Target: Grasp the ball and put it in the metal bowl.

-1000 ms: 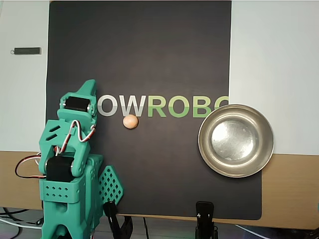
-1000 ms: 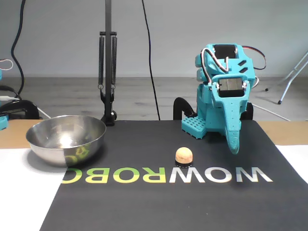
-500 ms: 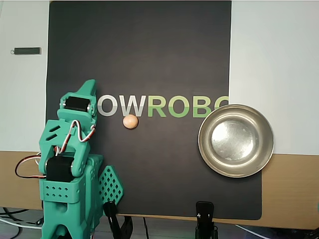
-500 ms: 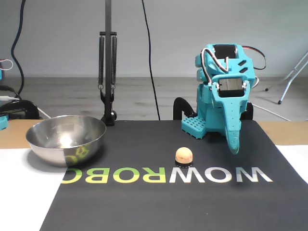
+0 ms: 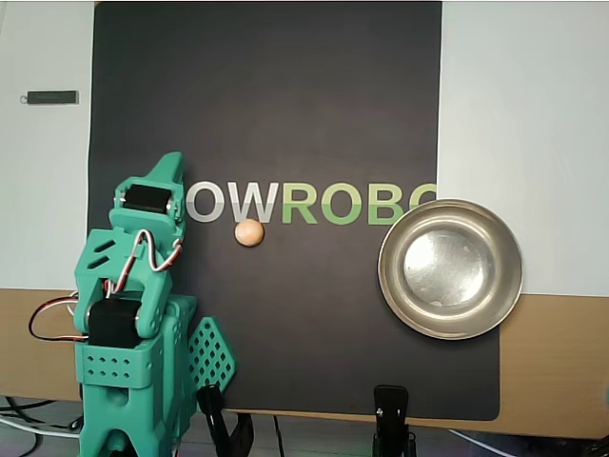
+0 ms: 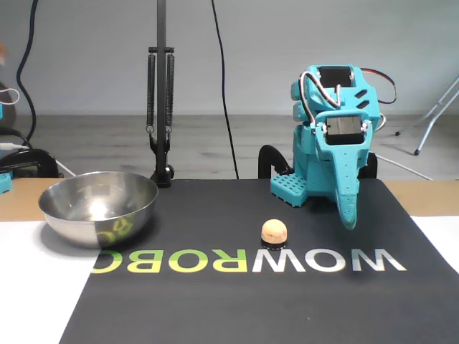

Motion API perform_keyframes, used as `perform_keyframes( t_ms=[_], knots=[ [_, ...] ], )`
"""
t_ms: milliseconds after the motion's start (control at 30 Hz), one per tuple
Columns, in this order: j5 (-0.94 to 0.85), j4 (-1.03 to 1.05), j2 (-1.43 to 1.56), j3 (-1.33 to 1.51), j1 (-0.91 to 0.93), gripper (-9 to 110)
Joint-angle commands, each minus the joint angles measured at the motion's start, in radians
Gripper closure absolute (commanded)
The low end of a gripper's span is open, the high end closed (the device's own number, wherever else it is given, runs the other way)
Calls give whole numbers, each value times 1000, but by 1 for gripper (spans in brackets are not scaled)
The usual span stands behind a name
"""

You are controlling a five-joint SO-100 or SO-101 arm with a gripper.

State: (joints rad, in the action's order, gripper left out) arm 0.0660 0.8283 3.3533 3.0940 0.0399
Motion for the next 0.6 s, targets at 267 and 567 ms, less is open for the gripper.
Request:
perform_keyframes(
  t_ms=[267,567],
  knots=[
    [-6,-2,58,32,-3,101],
    [-5,-2,60,32,-11,101]
  ],
)
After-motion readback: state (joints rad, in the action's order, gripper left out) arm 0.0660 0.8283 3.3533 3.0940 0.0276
